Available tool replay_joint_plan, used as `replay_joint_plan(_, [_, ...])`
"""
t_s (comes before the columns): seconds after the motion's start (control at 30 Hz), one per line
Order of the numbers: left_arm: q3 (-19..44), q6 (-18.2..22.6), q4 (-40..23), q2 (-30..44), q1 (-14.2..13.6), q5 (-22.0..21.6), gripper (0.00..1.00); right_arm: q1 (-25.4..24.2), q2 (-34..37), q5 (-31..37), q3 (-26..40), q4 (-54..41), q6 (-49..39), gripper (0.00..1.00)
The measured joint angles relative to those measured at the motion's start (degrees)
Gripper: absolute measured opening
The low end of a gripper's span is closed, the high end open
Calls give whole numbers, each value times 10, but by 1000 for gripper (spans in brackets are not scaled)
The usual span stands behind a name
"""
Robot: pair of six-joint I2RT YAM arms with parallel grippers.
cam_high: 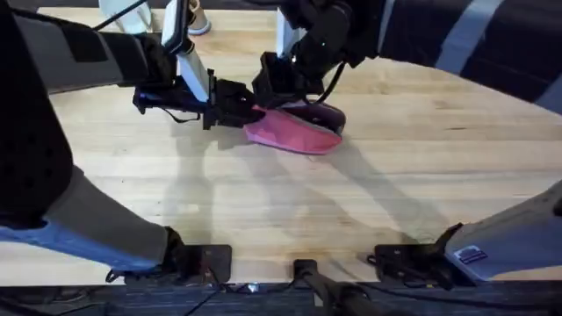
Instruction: Unzip the bag, pick up the pens from the table one at a time and place them inside, then zip the bag closed.
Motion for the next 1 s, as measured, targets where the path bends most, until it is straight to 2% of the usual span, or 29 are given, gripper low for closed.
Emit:
replay_joint_plan(0.17, [0,0,-6,0,0,-1,43,-24,-1,5,3,-42,-27,31])
replay_joint_plan(0.47, [0,0,-8,0,-24,35,43,-80,-18,-35,4,-103,-89,31])
replay_joint_plan(0.7, [0,0,-8,0,-25,56,43,-127,-19,-60,5,-138,-115,32])
replay_joint_plan(1.0, [0,0,-8,0,-25,57,43,-138,-19,-56,5,-147,-143,32])
